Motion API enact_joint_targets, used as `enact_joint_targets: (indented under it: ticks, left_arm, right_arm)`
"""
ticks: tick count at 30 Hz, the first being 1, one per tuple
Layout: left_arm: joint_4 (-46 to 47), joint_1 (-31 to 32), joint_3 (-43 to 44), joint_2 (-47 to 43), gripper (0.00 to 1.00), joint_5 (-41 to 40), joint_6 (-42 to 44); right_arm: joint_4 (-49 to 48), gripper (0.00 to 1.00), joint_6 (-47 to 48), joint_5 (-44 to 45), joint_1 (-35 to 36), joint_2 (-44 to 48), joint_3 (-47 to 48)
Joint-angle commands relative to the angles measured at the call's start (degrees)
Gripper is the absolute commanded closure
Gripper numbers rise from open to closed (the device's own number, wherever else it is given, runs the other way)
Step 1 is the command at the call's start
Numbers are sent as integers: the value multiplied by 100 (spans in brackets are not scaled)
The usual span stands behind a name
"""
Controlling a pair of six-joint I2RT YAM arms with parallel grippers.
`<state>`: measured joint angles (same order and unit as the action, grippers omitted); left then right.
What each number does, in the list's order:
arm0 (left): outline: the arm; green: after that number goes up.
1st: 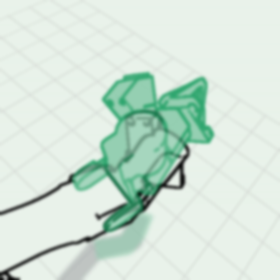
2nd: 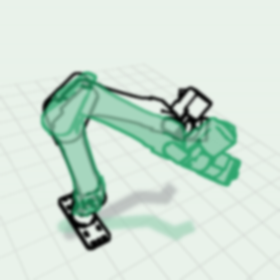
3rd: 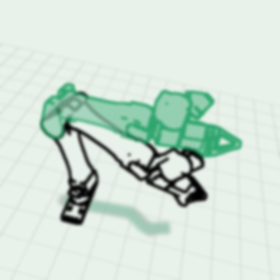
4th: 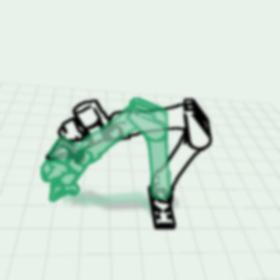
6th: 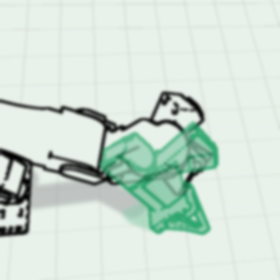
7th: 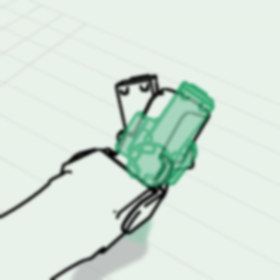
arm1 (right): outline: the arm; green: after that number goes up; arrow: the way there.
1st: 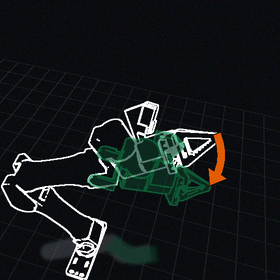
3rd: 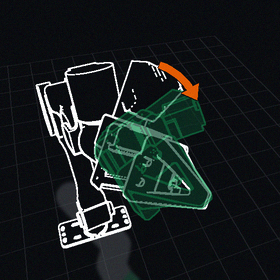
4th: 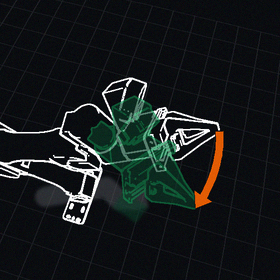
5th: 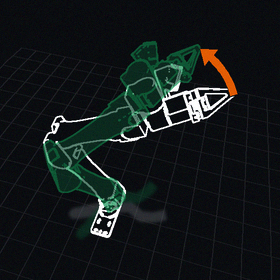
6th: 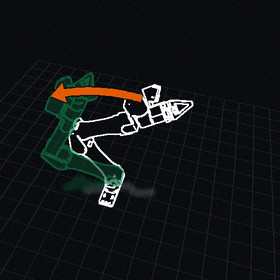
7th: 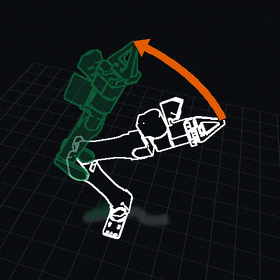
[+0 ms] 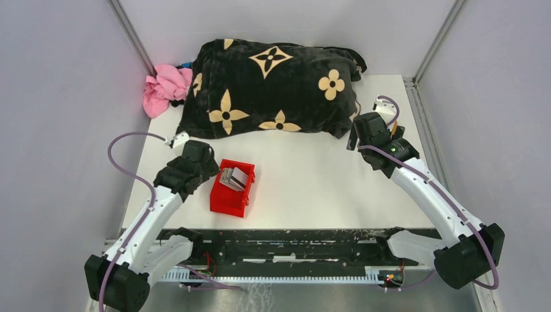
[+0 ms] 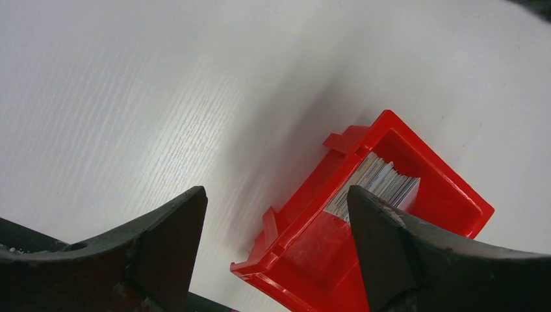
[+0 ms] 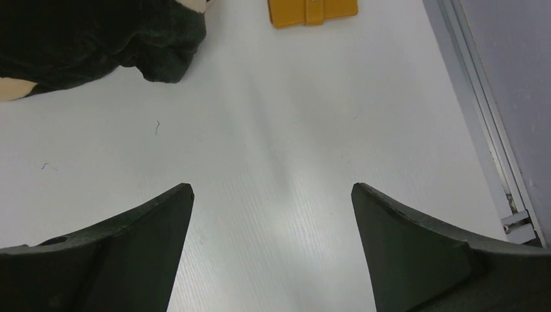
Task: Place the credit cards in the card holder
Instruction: Move the storage box to the center of the board.
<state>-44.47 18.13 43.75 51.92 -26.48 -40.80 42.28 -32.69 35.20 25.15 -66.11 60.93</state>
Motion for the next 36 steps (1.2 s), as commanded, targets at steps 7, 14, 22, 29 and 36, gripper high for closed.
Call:
enact_joint_targets:
  ticks: [7,14,22,29,36]
  left_arm:
    - [-11,39,306,618,16,46,-236]
    - [148,24,251,804,18,178,-325]
    - [194,16,345,1199,18,283,-264]
    - [325,15,292,1411,22,393,-196]
    - [559,15,168,1389,24,506,-223]
  right_arm:
    - [45,3,-156,1065,-206,-1205,740]
    - [-134,2,-148,738,-1054,-2328,1278]
    - [-200,1,334,498,-1459,-3554,2257]
    - [-278,0,354,383,-1503,-4095,2585]
    - [-355,0,385,287,-1513,-4367,2726]
